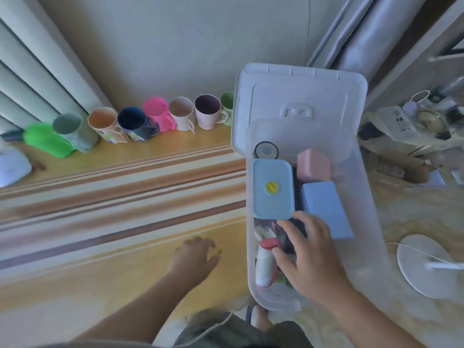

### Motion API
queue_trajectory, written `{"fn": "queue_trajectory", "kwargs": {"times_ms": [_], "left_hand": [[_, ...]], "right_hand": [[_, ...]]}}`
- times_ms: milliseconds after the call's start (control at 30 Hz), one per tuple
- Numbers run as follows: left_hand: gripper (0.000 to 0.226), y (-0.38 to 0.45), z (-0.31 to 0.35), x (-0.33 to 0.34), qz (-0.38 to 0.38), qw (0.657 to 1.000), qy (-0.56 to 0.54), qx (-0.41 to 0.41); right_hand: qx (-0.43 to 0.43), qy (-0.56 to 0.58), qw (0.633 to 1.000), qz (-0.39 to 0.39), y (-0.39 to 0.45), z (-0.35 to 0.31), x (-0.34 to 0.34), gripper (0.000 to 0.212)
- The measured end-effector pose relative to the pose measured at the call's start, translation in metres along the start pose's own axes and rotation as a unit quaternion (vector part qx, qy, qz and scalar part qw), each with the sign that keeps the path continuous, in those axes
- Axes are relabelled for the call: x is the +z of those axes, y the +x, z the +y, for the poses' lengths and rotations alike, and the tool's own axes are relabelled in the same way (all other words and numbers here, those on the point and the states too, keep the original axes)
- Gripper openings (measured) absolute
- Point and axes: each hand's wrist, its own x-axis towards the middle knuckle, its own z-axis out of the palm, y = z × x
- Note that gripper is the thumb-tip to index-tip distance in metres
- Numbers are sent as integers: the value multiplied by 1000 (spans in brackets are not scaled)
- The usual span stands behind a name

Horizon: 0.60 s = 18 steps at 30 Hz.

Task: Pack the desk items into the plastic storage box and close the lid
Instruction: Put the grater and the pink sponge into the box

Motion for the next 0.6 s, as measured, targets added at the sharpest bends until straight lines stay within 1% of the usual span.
{"fn": "queue_trajectory", "kwargs": {"times_ms": [67, 100, 167, 233, 267, 300, 367, 467, 533, 600], "left_hand": [[45, 3, -1, 29, -41, 998, 33, -17], [46, 6, -1, 38, -44, 998, 46, -20], [41, 13, 0, 46, -28, 996, 84, -14], [29, 18, 0, 48, -10, 992, 127, -1], [26, 20, -1, 48, -7, 989, 147, 14], [28, 20, -2, 48, -7, 985, 168, 34], [33, 20, -4, 44, -6, 977, 202, 68], [29, 21, -10, 39, -5, 966, 240, 96], [31, 22, -21, 39, 2, 961, 255, 108], [33, 25, -33, 40, -2, 958, 259, 128]], "right_hand": [[-15, 9, 1000, 4, 10, -25, 7, 46], [-20, 4, 1000, 3, 12, -33, 11, 44], [-25, -5, 1000, -4, 13, -38, 16, 41], [-22, -13, 1000, -10, 9, -31, 16, 40], [-19, -17, 1000, -12, 6, -25, 16, 40], [-14, -21, 1000, -14, 2, -19, 14, 41], [5, -22, 1000, -14, -6, -9, 12, 45], [54, -11, 998, -14, -17, 2, 10, 49], [89, -8, 996, -27, -22, 9, 10, 52], [106, -7, 994, -37, -25, 15, 8, 54]]}}
